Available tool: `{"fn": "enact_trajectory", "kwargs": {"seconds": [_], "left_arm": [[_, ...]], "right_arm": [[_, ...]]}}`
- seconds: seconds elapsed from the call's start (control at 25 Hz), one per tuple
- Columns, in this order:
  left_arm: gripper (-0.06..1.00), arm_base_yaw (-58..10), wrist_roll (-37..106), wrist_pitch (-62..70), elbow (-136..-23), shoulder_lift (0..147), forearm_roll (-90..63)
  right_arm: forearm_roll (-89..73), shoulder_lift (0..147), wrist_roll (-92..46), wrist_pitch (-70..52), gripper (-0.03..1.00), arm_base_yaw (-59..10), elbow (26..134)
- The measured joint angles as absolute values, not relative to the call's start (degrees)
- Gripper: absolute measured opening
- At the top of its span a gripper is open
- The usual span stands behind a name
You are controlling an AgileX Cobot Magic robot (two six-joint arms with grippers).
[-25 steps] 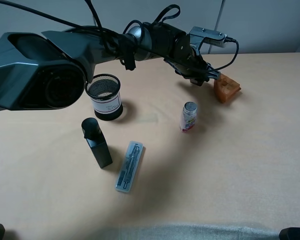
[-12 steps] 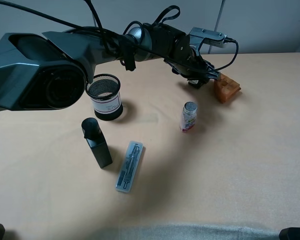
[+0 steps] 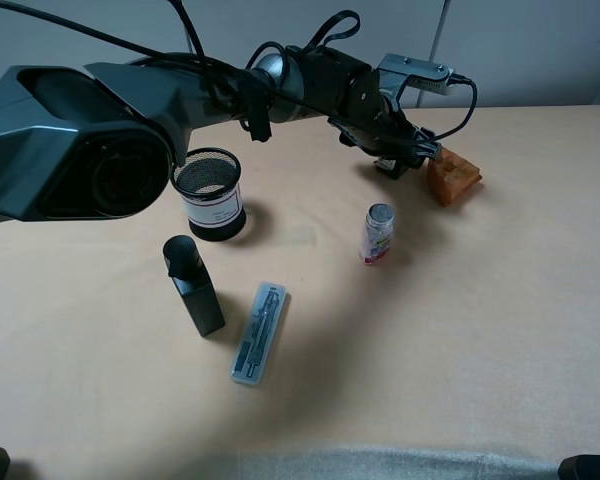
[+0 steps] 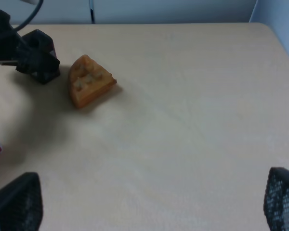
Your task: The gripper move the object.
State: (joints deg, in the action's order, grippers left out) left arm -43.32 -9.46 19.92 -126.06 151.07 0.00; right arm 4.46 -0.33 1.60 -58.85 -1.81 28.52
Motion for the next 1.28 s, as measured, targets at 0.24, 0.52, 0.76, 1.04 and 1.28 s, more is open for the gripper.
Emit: {"fn": "enact_trajectory", "kwargs": {"seconds": [0.24, 0.52, 0.76, 1.04, 1.28], "left_arm": [[0.79, -43.32, -9.46, 21.07, -126.06, 150.72, 0.00], [0.79, -43.27, -9.46, 26.28, -126.10, 147.82, 0.00], [0.79, -43.27, -9.06, 29.98, -126.17, 145.69, 0.00], [0.79, -43.27, -8.52, 34.10, -126.17, 142.75, 0.76], [0.79, -43.27, -7.12, 37.38, -126.17, 140.53, 0.63]], "right_arm": [[4.46, -0.33, 1.60, -58.85, 0.69, -1.81, 28.52], [4.46, -0.33, 1.60, -58.85, 0.69, -1.81, 28.52], [4.46, -0.33, 1.60, -58.85, 0.69, -1.81, 28.52], [4.46, -0.33, 1.60, -58.85, 0.69, -1.81, 28.52], [4.35, -0.33, 1.60, -58.85, 0.69, -1.81, 28.52]]}}
